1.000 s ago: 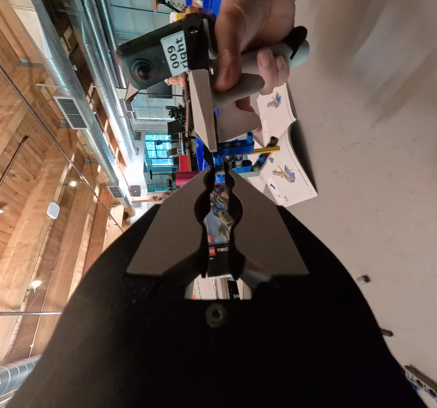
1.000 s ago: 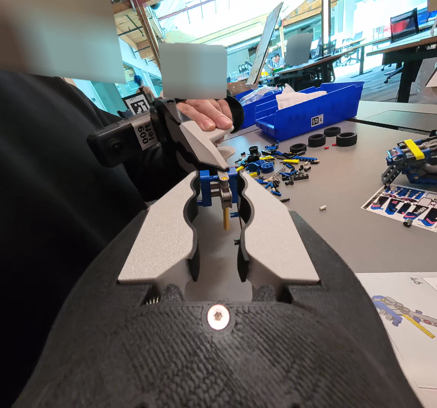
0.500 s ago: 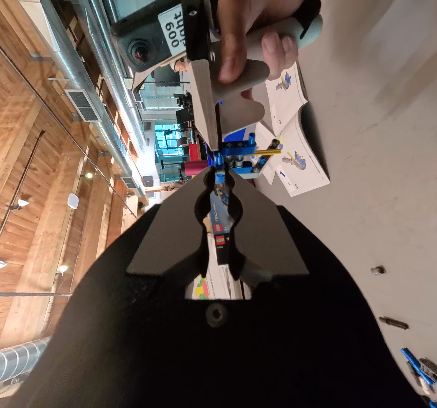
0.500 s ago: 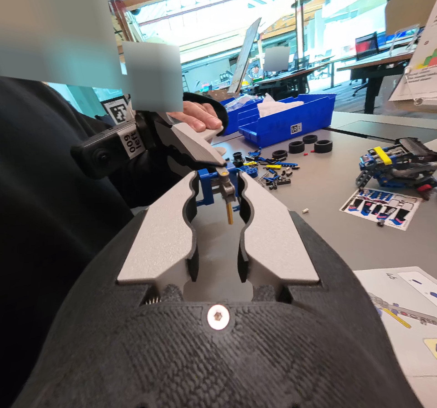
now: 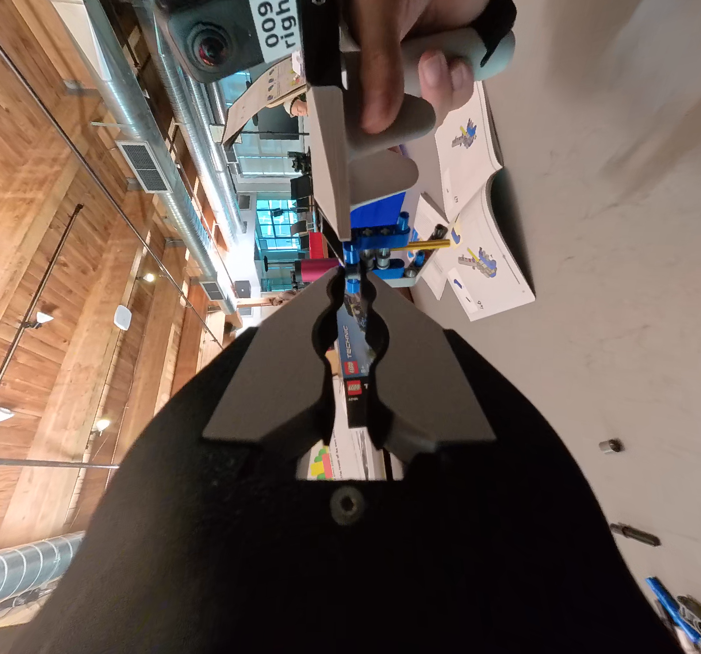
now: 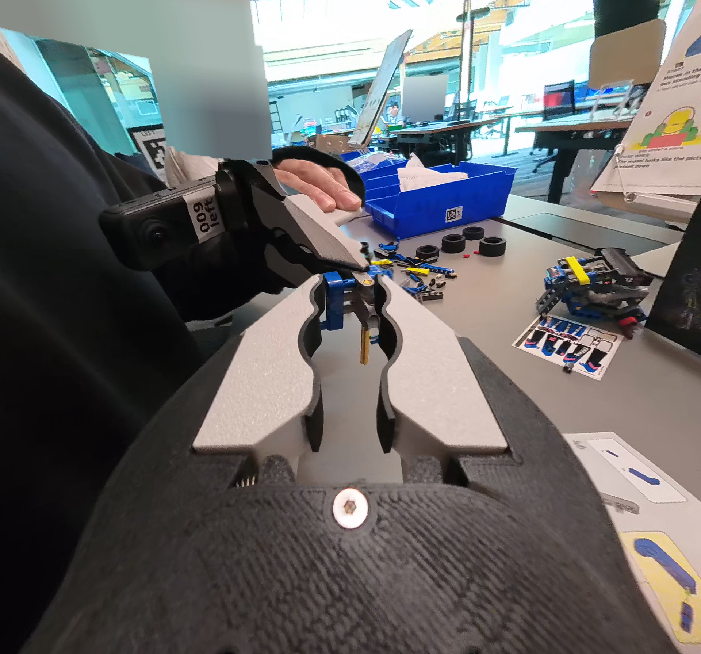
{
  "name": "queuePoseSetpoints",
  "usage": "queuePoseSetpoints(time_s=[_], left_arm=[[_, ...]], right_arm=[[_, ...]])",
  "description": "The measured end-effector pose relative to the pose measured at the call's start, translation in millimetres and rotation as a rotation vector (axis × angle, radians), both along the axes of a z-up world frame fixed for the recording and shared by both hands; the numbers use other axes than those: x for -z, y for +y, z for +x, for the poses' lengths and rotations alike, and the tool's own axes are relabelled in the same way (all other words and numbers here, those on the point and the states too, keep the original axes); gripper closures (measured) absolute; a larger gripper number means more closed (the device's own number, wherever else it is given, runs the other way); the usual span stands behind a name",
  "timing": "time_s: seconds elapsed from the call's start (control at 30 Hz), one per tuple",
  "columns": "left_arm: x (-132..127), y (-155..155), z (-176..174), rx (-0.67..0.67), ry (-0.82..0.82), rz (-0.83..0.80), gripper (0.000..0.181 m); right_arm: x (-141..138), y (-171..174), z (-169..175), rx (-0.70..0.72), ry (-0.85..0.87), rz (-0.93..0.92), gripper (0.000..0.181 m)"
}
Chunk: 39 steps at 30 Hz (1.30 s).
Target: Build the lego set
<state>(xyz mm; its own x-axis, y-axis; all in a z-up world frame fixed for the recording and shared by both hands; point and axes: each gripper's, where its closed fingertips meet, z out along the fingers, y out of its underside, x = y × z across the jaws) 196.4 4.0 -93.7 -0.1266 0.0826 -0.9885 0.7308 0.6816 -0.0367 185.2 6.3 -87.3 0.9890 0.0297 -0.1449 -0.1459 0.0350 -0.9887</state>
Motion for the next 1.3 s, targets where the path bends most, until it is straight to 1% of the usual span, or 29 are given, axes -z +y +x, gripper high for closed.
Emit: queuePoseSetpoints(time_s=[0.13, 0.33, 0.37, 0.4, 0.47, 0.57, 0.6, 0.63, 0.67, 0.7, 0.77, 0.8, 0.9, 0.97, 1.1, 1.13, 1.2, 1.3], left_arm=[[0, 0, -2, 0.014, 0.008, -0.009, 0.178], [1, 0, -7, 0.033, 0.031, -0.015, 0.178], [2, -1, -7, 0.031, 0.028, -0.009, 0.178], [4, -1, -7, 0.035, 0.028, 0.003, 0.178], [3, -3, -9, 0.043, 0.029, 0.0, 0.178], [-1, -2, -4, 0.038, 0.057, -0.036, 0.178], [-2, -2, -3, 0.046, 0.059, -0.045, 0.178], [-2, -1, -2, 0.043, 0.064, -0.057, 0.177], [-1, 1, 1, 0.031, 0.091, -0.07, 0.178], [1, 2, 2, 0.028, 0.127, -0.092, 0.177], [1, 4, 4, 0.038, 0.215, -0.167, 0.177], [2, 5, 4, 0.043, 0.264, -0.2, 0.177], [2, 8, 5, 0.065, 0.354, -0.282, 0.177], [4, 9, 7, 0.068, 0.406, -0.31, 0.177], [11, 7, 7, 0.081, 0.497, -0.342, 0.177], [13, 7, 7, 0.08, 0.517, -0.348, 0.177], [15, 8, 9, 0.078, 0.561, -0.37, 0.177], [20, 7, 10, 0.076, 0.667, -0.414, 0.176]], right_arm=[[0, 0, -2, -0.011, 0.005, 0.0, 0.158], [1, 0, -4, -0.055, 0.106, 0.022, 0.159], [2, 0, -3, -0.045, 0.114, 0.016, 0.16], [5, 0, -3, -0.045, 0.116, -0.001, 0.165], [3, -2, -3, -0.057, 0.137, 0.032, 0.165], [-3, -2, 1, -0.008, 0.11, 0.082, 0.164], [-5, -2, 0, -0.018, 0.109, 0.099, 0.164], [-6, -3, -1, -0.041, 0.12, 0.106, 0.156], [-4, -3, -2, -0.053, 0.134, 0.095, 0.149], [-2, -4, -2, -0.057, 0.136, 0.081, 0.148], [-3, -6, 3, -0.037, 0.13, 0.086, 0.155], [-4, -8, 7, -0.021, 0.145, 0.092, 0.155], [6, -9, 17, -0.013, 0.241, 0.041, 0.152], [16, -6, 19, -0.022, 0.299, -0.009, 0.145], [22, 2, 13, -0.069, 0.37, -0.024, 0.147], [22, 3, 11, -0.086, 0.38, -0.022, 0.152], [22, 3, 11, -0.1, 0.419, -0.007, 0.153], [20, 3, 10, -0.125, 0.479, 0.022, 0.155]])
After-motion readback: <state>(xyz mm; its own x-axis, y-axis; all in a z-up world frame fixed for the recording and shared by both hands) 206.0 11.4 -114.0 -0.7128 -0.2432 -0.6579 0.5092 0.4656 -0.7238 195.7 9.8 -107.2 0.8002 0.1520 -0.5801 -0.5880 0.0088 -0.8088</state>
